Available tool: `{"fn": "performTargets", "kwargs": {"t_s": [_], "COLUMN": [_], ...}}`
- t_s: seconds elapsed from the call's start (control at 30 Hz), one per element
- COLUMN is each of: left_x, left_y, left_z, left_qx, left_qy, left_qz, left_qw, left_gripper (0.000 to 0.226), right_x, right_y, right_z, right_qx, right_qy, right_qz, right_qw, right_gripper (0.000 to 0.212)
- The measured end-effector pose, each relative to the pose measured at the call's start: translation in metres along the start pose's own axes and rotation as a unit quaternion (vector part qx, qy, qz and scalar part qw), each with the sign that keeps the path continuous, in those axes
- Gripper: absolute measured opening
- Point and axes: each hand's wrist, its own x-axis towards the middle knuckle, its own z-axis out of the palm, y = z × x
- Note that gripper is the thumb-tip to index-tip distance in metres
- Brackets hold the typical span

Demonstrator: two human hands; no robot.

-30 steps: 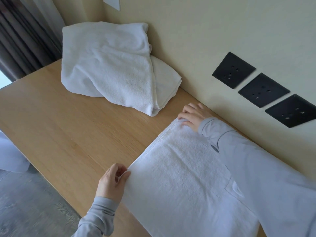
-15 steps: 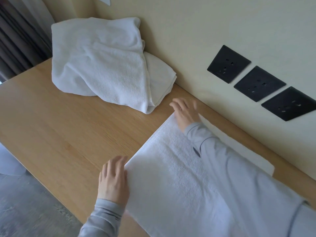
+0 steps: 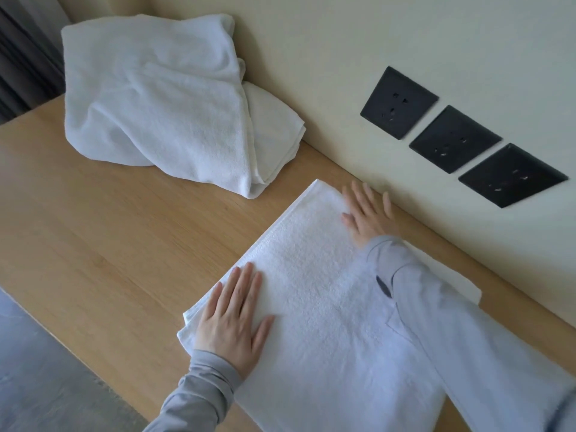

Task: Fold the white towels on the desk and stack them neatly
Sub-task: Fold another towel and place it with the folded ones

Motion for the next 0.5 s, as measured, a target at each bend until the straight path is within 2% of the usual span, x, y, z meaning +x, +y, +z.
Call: {"fn": "performTargets", "kwargs": {"t_s": [0.07, 0.1, 0.17, 0.23, 0.27, 0.37, 0.43, 0.5], "left_x": [0.0, 0.0, 0.001, 0.0, 0.0, 0.0, 0.001, 0.001], "left_y": [0.001, 0.001, 0.001, 0.0, 0.0, 0.001, 0.003, 0.008], "left_z": [-0.001, 0.0, 0.0, 0.002, 0.002, 0.004, 0.002, -0.001], "left_qx": [0.004, 0.005, 0.008, 0.011, 0.015, 0.03, 0.04, 0.047], "left_qy": [0.003, 0.003, 0.004, 0.004, 0.004, 0.008, 0.004, 0.006], "left_qz": [-0.005, -0.005, 0.0, 0.003, 0.0, -0.006, -0.009, -0.017], "left_qw": [1.0, 1.0, 1.0, 1.0, 1.0, 1.0, 0.999, 0.999], "left_gripper": [0.068, 0.068, 0.068, 0.068, 0.068, 0.069, 0.071, 0.075], "right_x": [-0.031, -0.053, -0.106, -0.13, -0.127, -0.112, -0.106, -0.103], "right_y": [-0.041, -0.063, -0.098, -0.085, -0.061, 0.032, 0.087, 0.107], "right_z": [-0.002, 0.004, 0.026, 0.041, 0.044, 0.041, 0.042, 0.033], "right_qx": [0.036, 0.074, 0.086, 0.052, 0.044, -0.007, -0.049, -0.068], "right_qy": [0.098, 0.122, 0.108, 0.071, 0.058, -0.007, -0.067, -0.096], "right_qz": [-0.089, -0.162, -0.294, -0.32, -0.287, -0.097, 0.016, 0.075], "right_qw": [0.991, 0.976, 0.946, 0.943, 0.955, 0.995, 0.996, 0.99], "right_gripper": [0.058, 0.059, 0.059, 0.06, 0.061, 0.069, 0.072, 0.074]}}
